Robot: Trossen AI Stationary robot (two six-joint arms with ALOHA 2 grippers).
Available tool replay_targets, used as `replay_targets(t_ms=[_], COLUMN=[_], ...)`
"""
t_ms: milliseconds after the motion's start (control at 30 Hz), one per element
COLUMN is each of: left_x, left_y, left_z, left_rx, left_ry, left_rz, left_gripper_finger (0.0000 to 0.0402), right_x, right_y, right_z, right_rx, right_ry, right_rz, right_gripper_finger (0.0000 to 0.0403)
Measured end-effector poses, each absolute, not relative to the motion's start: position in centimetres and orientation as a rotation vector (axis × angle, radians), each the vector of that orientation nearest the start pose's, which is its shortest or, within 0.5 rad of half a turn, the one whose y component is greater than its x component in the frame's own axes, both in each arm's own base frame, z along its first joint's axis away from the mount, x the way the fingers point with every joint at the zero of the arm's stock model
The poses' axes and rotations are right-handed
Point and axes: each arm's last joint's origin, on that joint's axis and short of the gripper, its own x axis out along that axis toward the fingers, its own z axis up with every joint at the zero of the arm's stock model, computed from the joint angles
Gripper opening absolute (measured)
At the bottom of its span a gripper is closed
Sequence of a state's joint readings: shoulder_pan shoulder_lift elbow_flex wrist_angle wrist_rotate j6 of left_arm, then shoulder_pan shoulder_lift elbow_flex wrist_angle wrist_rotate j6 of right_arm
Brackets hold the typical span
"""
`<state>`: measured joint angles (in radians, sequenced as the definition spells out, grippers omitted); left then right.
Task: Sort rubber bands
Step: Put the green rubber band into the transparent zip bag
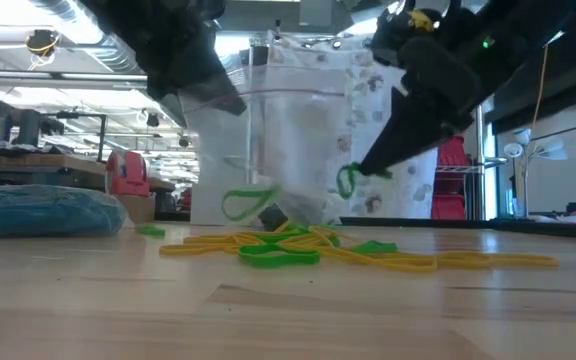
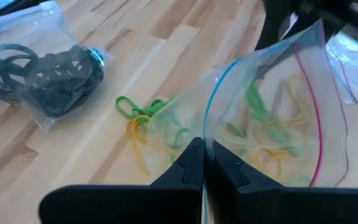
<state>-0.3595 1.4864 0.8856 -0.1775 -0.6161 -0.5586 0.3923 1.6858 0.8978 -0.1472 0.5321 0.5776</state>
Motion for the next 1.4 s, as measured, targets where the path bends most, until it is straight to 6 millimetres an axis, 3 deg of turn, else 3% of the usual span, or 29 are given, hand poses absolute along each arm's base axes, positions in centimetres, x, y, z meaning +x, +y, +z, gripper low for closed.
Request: replay_targets(t_ms=[400, 1400], left_x=[28.7, 28.9], left_y=[-8.7, -8.2], left_z=[21.4, 21.4], left_rx=[-0.157, -0.145], left_ry=[0.595, 0.582], left_rz=[0.421, 0.446], left_gripper_finger=[0.0000, 0.0000], right_x=[29.3, 29.3], right_y=[10.4, 10.4], right_z=[18.5, 18.5], right_rx=[0.124, 0.072], right_ry=[0.702, 0.702], right_rz=[-0.384, -0.378], right_gripper_finger=[0.0000, 0.0000])
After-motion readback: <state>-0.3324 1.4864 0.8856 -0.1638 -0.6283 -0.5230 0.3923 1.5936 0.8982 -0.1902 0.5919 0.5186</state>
